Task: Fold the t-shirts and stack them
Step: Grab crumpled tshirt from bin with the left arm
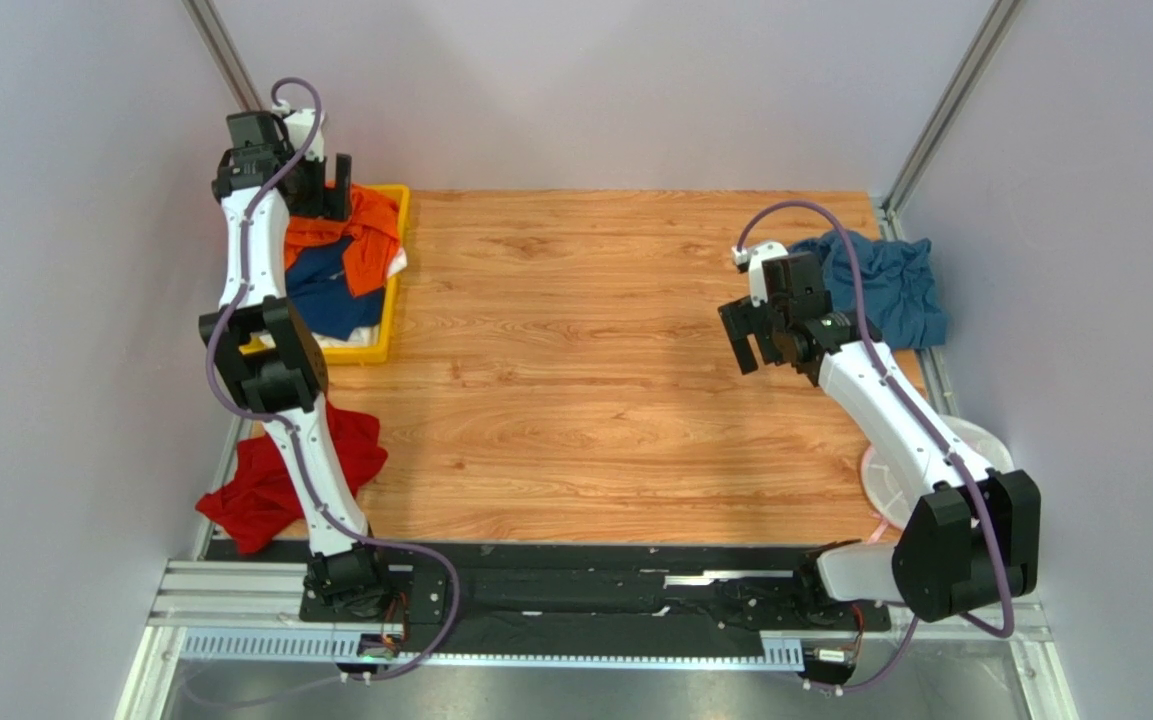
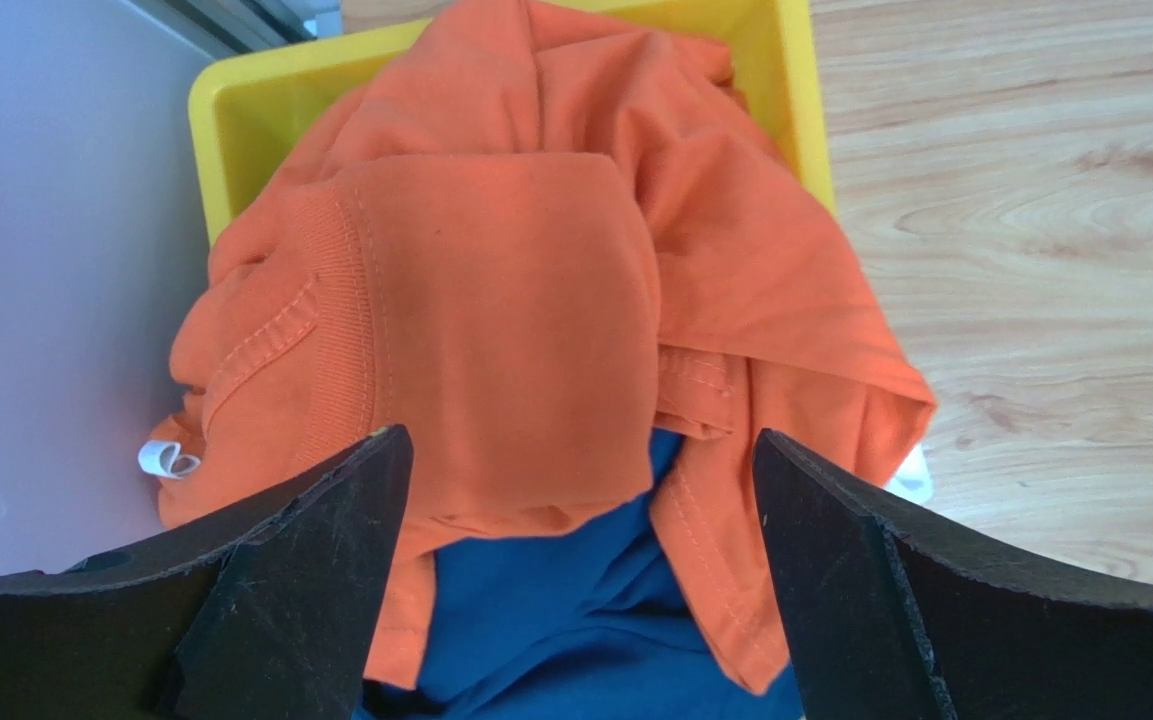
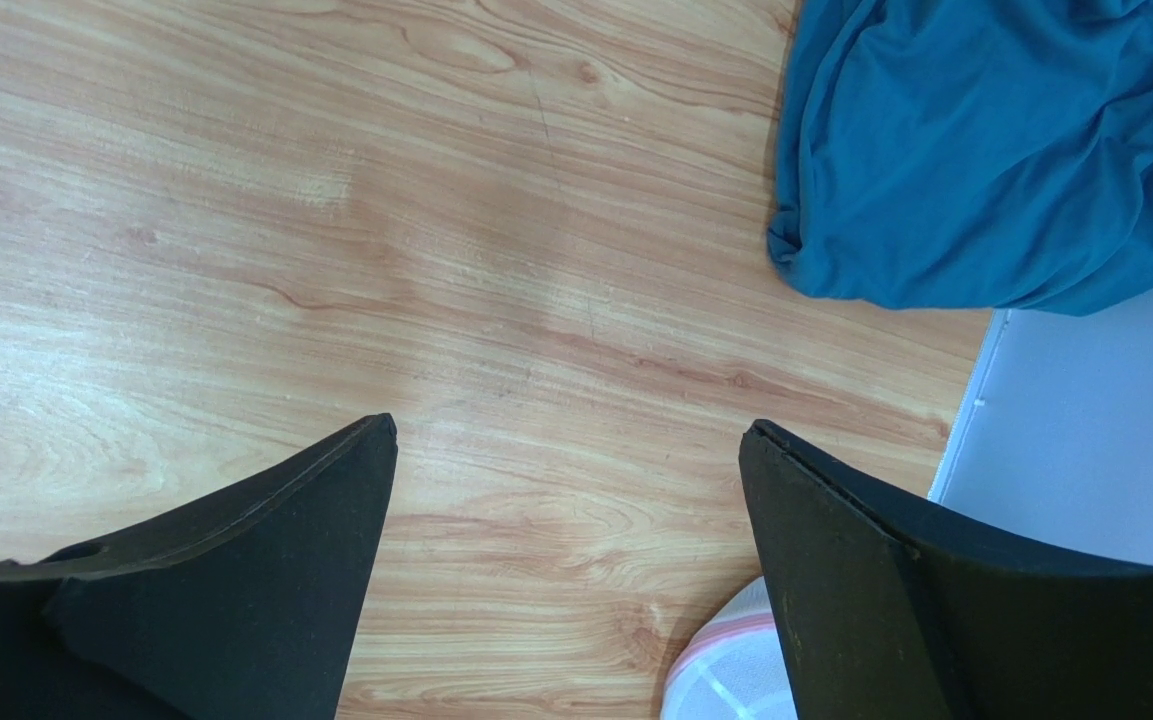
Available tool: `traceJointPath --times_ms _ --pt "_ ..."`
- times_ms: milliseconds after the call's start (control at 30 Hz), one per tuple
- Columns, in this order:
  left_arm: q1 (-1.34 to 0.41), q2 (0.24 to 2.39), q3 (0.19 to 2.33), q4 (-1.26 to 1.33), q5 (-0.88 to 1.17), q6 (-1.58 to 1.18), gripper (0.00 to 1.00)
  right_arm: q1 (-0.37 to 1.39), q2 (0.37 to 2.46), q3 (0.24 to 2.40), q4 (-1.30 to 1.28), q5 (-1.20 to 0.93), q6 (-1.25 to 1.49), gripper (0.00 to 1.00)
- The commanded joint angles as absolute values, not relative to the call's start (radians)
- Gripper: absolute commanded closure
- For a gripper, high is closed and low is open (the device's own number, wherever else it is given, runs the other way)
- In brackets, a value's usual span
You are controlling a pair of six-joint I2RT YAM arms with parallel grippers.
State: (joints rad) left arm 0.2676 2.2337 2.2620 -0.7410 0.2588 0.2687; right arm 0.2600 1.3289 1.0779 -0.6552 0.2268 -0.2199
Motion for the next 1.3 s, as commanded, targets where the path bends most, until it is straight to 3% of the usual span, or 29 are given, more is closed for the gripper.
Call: traceJointPath --times_ms 0,267,533,667,833,933,1267 --pt "0.261 2.250 2.332 -0.776 0.239 0.317 0.09 0.258 1.281 1.046 -0.600 0.235 -0.244 0.10" --pt "0.262 2.307 2.341 -0.770 0.195 0.351 0.14 0.258 1.278 1.023 -0.597 0.218 -0.241 0.12" --pt "0.262 2.381 2.361 -0.765 0.166 0.361 0.32 0.258 1.235 1.014 -0.629 0.224 -0.239 0.12" --pt "0.261 2.369 2.352 -0.769 0.178 0.342 0.51 0.258 1.218 0.999 -0.637 0.227 -0.242 0.12" --pt "0.259 2.309 2.318 -0.773 0.210 0.327 0.67 0.258 1.230 0.988 -0.638 0.203 -0.229 0.12" --pt "0.255 2.261 2.310 -0.816 0.235 0.327 0.99 0.258 1.247 0.989 -0.635 0.187 -0.222 0.13" --pt "0.190 1.955 2.137 -0.908 0.443 0.325 1.00 0.258 1.273 1.014 -0.666 0.166 -0.213 0.15"
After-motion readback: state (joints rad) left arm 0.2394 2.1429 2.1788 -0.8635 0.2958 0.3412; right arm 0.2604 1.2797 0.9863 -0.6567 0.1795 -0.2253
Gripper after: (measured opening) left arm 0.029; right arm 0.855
